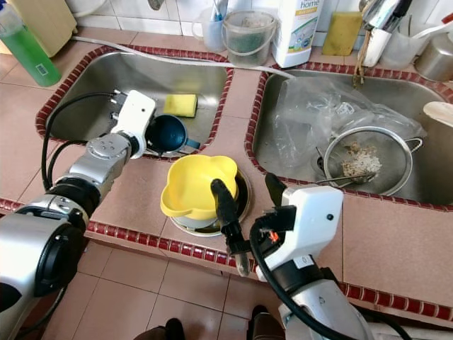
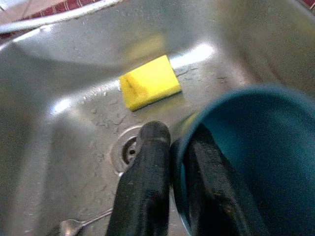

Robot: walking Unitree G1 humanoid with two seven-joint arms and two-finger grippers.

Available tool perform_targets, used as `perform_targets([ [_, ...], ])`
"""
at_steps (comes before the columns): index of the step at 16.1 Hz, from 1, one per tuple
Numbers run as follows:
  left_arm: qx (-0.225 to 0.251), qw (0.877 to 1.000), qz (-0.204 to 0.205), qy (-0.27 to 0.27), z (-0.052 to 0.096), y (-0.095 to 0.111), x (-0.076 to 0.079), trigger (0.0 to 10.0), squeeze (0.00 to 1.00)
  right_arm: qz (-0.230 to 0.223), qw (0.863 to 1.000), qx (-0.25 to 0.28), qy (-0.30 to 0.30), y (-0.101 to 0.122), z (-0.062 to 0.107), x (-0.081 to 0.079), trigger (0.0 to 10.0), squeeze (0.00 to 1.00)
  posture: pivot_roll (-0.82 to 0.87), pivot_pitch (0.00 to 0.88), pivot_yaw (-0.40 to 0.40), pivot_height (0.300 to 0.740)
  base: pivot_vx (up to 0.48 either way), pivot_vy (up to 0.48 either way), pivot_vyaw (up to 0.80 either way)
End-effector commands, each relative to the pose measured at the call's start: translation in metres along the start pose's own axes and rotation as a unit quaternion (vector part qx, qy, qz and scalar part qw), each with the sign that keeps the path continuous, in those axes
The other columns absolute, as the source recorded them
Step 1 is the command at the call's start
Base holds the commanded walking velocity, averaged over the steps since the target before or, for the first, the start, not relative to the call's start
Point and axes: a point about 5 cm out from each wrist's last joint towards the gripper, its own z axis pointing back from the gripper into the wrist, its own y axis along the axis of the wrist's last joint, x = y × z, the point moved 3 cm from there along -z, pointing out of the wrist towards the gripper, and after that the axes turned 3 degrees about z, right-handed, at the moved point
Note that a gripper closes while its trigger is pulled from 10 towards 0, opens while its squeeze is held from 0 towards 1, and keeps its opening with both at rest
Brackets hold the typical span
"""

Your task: Kitchen organization

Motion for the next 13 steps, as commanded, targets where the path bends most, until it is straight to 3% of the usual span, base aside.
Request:
perform_targets([
  [1,-0.011,1.0,0.008,0.001,0.001,-0.004,-0.005,10.0,1.0,-0.011,1.0,0.011,0.013,0.005,0.002,-0.006,10.0,0.0,-0.33,0.28,0.093,0.74,0.0,0.0,0.0],
  [8,-0.01,1.0,0.012,-0.007,0.0,-0.001,-0.001,10.0,1.0,-0.012,1.0,0.01,0.019,0.006,0.0,-0.007,10.0,0.0,-0.31,0.278,0.096,0.74,0.0,0.0,0.0],
  [13,0.031,0.999,0.036,-0.017,0.0,0.022,-0.006,10.0,1.0,-0.005,0.999,0.023,0.03,0.009,-0.009,-0.006,10.0,0.0,-0.28,0.228,0.09,0.74,0.0,0.0,0.0],
])
